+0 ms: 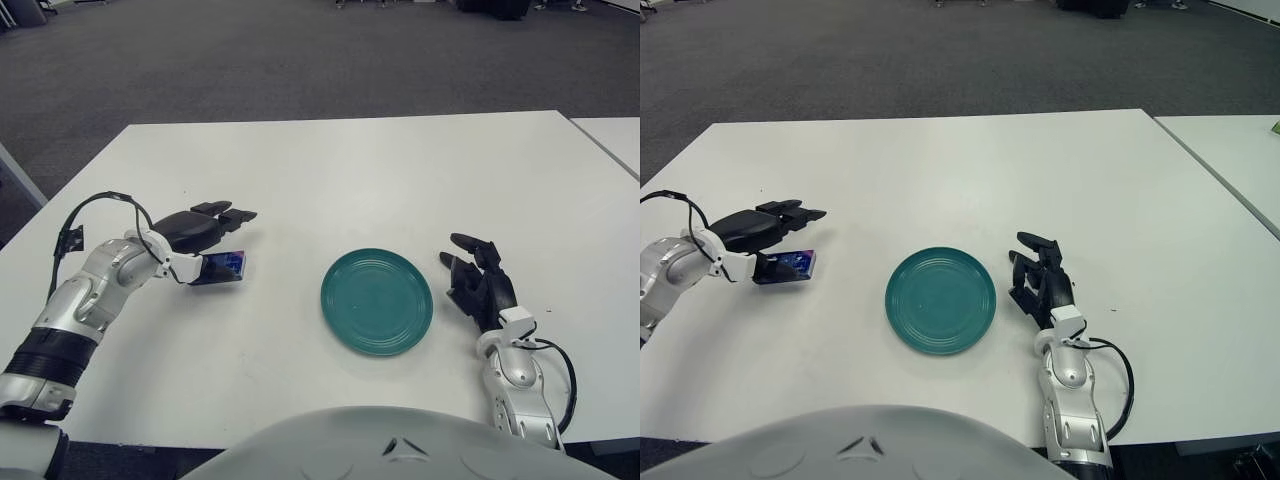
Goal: Put the gum into the plate.
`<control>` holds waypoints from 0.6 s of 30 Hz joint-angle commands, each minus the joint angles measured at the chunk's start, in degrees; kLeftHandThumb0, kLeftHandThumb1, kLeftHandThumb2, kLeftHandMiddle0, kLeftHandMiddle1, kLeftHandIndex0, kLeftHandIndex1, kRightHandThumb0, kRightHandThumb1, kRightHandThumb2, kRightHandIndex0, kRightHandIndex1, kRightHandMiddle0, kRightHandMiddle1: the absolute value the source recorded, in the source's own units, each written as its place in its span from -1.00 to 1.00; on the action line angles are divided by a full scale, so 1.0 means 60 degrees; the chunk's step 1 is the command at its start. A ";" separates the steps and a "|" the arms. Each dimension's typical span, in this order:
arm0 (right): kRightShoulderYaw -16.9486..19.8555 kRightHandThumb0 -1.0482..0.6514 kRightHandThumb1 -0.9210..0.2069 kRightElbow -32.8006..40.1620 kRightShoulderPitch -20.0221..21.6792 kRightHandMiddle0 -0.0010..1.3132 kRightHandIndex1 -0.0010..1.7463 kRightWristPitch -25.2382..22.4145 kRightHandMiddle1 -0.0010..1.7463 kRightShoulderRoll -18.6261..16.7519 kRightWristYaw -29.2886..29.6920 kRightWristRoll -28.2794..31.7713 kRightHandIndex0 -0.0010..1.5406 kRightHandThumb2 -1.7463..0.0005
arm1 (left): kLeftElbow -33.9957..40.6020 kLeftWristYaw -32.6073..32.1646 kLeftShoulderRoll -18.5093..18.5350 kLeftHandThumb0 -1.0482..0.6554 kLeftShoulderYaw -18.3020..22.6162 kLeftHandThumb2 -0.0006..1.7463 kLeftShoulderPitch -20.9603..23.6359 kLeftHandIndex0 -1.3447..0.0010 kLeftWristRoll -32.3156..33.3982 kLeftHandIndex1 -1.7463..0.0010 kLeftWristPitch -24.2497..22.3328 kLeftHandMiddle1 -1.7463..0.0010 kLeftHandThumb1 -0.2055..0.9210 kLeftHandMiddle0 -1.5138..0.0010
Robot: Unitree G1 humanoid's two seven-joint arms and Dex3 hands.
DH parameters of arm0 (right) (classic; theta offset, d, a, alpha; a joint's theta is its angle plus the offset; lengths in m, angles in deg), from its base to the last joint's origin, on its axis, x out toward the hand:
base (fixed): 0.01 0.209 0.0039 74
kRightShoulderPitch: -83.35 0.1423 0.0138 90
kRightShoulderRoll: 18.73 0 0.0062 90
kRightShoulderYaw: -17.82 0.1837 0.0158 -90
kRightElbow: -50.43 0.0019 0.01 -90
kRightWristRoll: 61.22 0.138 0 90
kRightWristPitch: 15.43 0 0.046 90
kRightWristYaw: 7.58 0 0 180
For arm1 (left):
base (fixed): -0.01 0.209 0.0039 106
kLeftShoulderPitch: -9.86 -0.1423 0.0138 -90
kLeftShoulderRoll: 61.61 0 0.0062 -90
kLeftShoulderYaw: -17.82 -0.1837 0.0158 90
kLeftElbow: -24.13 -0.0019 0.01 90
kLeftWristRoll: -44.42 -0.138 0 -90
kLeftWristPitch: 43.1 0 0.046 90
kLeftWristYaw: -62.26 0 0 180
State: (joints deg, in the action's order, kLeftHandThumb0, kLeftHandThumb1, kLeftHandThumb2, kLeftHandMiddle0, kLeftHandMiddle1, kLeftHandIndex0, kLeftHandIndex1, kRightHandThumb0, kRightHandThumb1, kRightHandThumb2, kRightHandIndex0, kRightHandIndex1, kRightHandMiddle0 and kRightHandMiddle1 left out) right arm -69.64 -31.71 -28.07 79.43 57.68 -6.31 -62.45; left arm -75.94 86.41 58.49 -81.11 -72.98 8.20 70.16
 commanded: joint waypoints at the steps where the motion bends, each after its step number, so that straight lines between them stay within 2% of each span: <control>1: 0.0017 -0.52 -1.00 -0.0400 -0.0193 -0.99 -0.41 -0.0485 0.23 0.0002 -0.0056 0.0023 -0.46 0.10 | -0.0644 -0.0455 0.0104 -1.00 -0.0204 -0.55 0.0403 1.00 -0.0382 0.92 0.0053 1.00 1.00 1.00; 18: 0.0130 -0.49 -1.00 -0.0531 -0.0090 -1.00 -0.38 -0.0441 0.25 0.0020 -0.0073 0.0095 -0.44 0.11 | -0.0943 -0.0776 0.0078 -1.00 -0.0510 -0.59 0.0646 1.00 -0.0492 0.94 0.0049 1.00 1.00 1.00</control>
State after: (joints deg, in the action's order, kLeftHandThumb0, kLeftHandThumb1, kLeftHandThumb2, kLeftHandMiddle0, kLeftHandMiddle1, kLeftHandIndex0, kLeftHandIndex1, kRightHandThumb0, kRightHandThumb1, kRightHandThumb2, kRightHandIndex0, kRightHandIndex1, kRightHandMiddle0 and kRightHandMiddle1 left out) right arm -69.19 -32.29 -27.64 79.44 57.78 -6.40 -62.32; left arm -81.08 82.80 58.47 -83.85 -70.67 5.84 70.72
